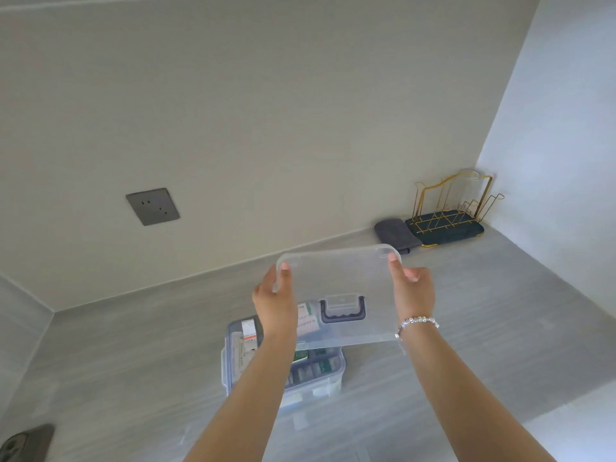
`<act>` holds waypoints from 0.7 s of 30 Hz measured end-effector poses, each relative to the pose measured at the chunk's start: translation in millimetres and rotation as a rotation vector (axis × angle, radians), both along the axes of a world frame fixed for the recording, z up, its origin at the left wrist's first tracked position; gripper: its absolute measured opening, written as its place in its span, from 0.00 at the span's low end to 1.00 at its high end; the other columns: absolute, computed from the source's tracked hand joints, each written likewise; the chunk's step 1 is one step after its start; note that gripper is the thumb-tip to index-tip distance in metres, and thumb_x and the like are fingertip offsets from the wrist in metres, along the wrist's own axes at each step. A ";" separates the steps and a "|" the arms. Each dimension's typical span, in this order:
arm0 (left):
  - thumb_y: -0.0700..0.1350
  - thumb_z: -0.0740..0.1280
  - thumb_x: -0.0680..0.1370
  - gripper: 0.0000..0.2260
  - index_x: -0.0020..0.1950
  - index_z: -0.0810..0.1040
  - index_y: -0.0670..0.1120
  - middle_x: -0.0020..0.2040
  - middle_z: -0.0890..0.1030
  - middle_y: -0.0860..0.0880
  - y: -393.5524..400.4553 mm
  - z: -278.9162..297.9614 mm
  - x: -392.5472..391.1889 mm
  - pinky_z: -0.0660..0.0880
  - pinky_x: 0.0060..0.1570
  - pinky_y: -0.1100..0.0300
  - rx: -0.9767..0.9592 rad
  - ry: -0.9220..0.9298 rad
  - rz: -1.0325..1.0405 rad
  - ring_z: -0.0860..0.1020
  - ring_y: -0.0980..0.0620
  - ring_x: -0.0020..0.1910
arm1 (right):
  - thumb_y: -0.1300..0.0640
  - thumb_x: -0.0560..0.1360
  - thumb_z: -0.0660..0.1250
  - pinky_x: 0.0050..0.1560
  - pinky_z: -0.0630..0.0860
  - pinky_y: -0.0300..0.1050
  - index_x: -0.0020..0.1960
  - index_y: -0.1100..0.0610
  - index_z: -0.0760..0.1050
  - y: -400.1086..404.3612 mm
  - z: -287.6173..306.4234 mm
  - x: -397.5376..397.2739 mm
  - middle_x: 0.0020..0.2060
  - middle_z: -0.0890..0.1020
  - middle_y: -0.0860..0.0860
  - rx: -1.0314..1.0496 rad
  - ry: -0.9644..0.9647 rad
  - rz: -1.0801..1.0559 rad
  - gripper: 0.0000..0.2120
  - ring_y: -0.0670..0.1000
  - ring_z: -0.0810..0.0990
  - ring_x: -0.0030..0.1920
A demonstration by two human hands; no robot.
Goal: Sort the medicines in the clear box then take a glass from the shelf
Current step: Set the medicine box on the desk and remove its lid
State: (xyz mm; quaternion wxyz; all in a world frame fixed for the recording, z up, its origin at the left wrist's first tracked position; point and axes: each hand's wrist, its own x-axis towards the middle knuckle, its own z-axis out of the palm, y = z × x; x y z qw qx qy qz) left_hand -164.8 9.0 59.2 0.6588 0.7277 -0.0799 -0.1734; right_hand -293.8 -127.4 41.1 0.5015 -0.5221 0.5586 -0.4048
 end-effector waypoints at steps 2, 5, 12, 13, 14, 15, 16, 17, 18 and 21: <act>0.58 0.61 0.77 0.20 0.63 0.76 0.48 0.63 0.77 0.49 -29.2 3.7 -10.6 0.66 0.56 0.60 -0.041 0.032 0.016 0.73 0.54 0.57 | 0.36 0.68 0.65 0.40 0.67 0.45 0.36 0.53 0.67 -24.8 2.3 -11.8 0.34 0.73 0.48 0.022 0.011 -0.028 0.21 0.53 0.73 0.40; 0.57 0.64 0.76 0.20 0.62 0.77 0.46 0.59 0.79 0.50 -74.1 6.8 -28.4 0.67 0.54 0.61 -0.077 0.092 0.065 0.74 0.53 0.55 | 0.35 0.68 0.64 0.32 0.64 0.43 0.34 0.51 0.64 -62.1 3.9 -30.1 0.32 0.71 0.47 0.067 0.049 -0.030 0.21 0.51 0.72 0.37; 0.57 0.67 0.73 0.18 0.54 0.76 0.44 0.55 0.80 0.46 -168.6 -6.4 -64.2 0.70 0.52 0.57 -0.070 0.179 0.128 0.75 0.49 0.53 | 0.36 0.69 0.63 0.30 0.65 0.42 0.31 0.51 0.61 -153.8 -2.3 -73.8 0.29 0.67 0.49 0.077 0.051 0.033 0.22 0.52 0.71 0.35; 0.56 0.68 0.73 0.19 0.54 0.76 0.42 0.54 0.80 0.44 -177.9 -11.1 -66.8 0.70 0.52 0.56 -0.056 0.215 0.142 0.75 0.47 0.52 | 0.37 0.70 0.64 0.32 0.69 0.42 0.31 0.50 0.60 -164.8 -5.6 -77.7 0.28 0.66 0.48 0.076 0.055 0.075 0.21 0.53 0.71 0.35; 0.56 0.68 0.73 0.20 0.53 0.76 0.40 0.54 0.80 0.42 -186.1 -16.9 -69.1 0.70 0.52 0.55 -0.037 0.250 0.159 0.76 0.46 0.52 | 0.39 0.70 0.64 0.37 0.74 0.45 0.31 0.49 0.60 -174.9 -9.9 -81.4 0.28 0.65 0.48 0.086 0.048 0.108 0.20 0.52 0.70 0.34; 0.55 0.69 0.73 0.20 0.52 0.76 0.39 0.52 0.80 0.41 -193.0 -24.5 -70.6 0.70 0.52 0.54 -0.016 0.279 0.176 0.76 0.44 0.53 | 0.40 0.70 0.65 0.44 0.78 0.48 0.31 0.49 0.59 -183.2 -15.3 -85.1 0.29 0.64 0.47 0.104 0.033 0.130 0.19 0.50 0.68 0.33; 0.55 0.70 0.72 0.18 0.49 0.76 0.40 0.49 0.79 0.42 -196.2 -31.3 -71.0 0.70 0.51 0.55 0.001 0.305 0.182 0.76 0.44 0.51 | 0.42 0.71 0.65 0.51 0.78 0.52 0.31 0.48 0.59 -187.6 -20.5 -88.0 0.29 0.63 0.46 0.125 0.018 0.148 0.19 0.49 0.66 0.31; 0.55 0.70 0.72 0.16 0.44 0.75 0.42 0.46 0.78 0.44 -200.7 -39.5 -72.4 0.69 0.50 0.56 0.018 0.325 0.187 0.75 0.45 0.48 | 0.43 0.71 0.66 0.55 0.77 0.54 0.32 0.48 0.59 -192.5 -26.2 -91.2 0.30 0.63 0.44 0.143 0.012 0.168 0.18 0.47 0.65 0.31; 0.55 0.70 0.72 0.14 0.40 0.74 0.45 0.43 0.77 0.46 -205.0 -48.1 -74.6 0.69 0.49 0.57 0.031 0.340 0.193 0.74 0.47 0.46 | 0.45 0.71 0.66 0.58 0.76 0.55 0.32 0.48 0.59 -198.1 -31.5 -94.4 0.30 0.63 0.43 0.152 0.011 0.187 0.18 0.46 0.65 0.31; 0.49 0.70 0.73 0.09 0.38 0.72 0.48 0.39 0.74 0.50 -210.3 -75.6 -79.9 0.68 0.45 0.57 0.065 0.307 0.170 0.72 0.50 0.45 | 0.45 0.72 0.65 0.57 0.77 0.58 0.30 0.50 0.58 -210.7 -49.8 -101.2 0.28 0.63 0.43 0.171 0.044 0.231 0.19 0.47 0.64 0.29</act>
